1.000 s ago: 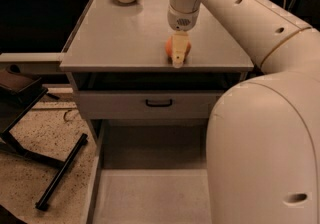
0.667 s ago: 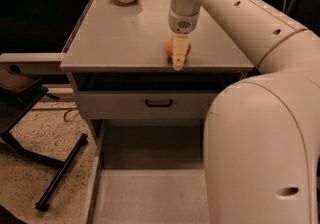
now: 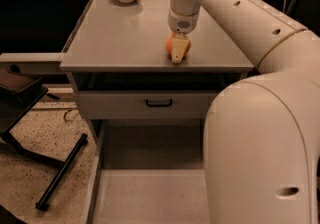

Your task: Place orange into middle drawer

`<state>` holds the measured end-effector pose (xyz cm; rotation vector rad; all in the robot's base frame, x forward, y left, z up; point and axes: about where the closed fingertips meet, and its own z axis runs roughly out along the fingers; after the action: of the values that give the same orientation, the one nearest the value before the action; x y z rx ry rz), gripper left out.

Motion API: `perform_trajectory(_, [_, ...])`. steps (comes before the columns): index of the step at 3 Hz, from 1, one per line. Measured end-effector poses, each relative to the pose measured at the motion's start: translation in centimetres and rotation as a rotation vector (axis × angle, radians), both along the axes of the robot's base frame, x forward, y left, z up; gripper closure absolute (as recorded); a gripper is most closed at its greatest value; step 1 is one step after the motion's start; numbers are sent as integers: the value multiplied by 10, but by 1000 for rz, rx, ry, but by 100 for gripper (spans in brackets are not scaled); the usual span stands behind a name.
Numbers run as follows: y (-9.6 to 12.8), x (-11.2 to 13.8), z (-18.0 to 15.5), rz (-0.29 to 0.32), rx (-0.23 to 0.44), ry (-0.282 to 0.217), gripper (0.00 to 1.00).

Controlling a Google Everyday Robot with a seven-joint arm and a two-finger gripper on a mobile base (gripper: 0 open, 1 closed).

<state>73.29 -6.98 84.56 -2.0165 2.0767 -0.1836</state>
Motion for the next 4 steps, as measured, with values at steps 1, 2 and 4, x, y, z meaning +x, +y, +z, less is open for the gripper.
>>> perform_trajectory(1, [-2,-5,2,-2,6,2,65])
perform_trajectory(2, [-15,-31,25,-53,19,-39,88])
perform_trajectory(4, [12,-110,-33,-125,318,67,100])
